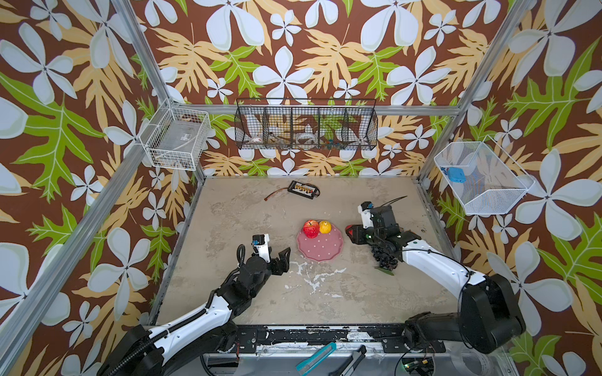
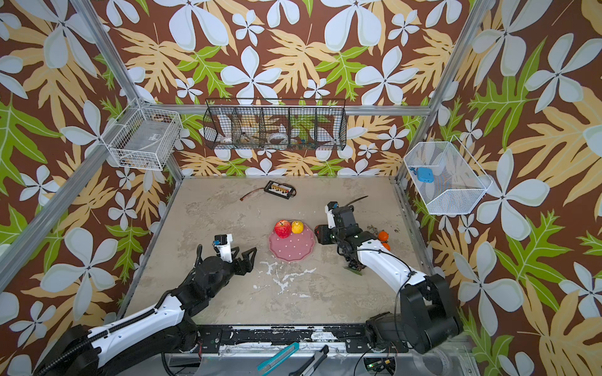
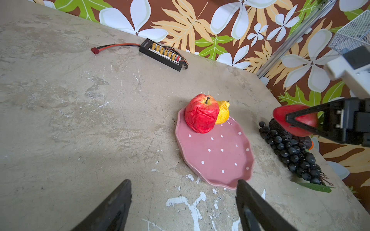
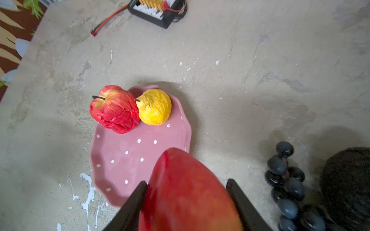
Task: Arrange fruit in a fruit bowl
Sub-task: Place the fruit in the fruit bowl.
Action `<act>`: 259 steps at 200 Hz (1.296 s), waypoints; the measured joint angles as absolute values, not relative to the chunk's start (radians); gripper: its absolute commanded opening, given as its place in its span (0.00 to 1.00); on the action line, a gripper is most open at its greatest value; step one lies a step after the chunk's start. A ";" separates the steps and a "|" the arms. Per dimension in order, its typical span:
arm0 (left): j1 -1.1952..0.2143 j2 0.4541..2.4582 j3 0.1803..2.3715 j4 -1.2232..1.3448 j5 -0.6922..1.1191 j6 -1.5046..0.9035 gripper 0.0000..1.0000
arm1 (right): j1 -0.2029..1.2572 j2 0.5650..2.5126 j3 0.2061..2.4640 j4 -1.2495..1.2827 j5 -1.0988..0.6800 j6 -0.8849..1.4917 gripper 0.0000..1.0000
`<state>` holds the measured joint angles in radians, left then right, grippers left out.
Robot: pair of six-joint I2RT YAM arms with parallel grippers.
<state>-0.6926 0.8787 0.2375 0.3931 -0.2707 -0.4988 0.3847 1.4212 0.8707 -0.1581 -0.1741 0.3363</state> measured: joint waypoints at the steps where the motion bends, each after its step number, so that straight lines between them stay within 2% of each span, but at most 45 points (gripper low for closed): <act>1: -0.693 0.878 0.237 0.393 -0.271 -0.499 0.83 | 0.386 1.424 0.872 -0.158 -0.174 0.336 0.53; 38: -0.693 0.877 0.237 0.392 -0.280 -0.498 0.83 | 0.456 1.548 0.942 -0.157 -0.174 0.302 0.53; 84: -0.693 0.875 0.237 0.382 -0.284 -0.495 0.83 | 0.472 1.654 1.005 -0.158 -0.147 0.262 0.54; 196: -0.693 0.886 0.238 0.377 -0.287 -0.495 0.83 | 0.488 1.769 1.055 -0.158 -0.092 0.228 0.55; 259: -0.693 0.886 0.239 0.377 -0.287 -0.495 0.83 | 0.493 1.797 1.065 -0.157 -0.061 0.224 0.60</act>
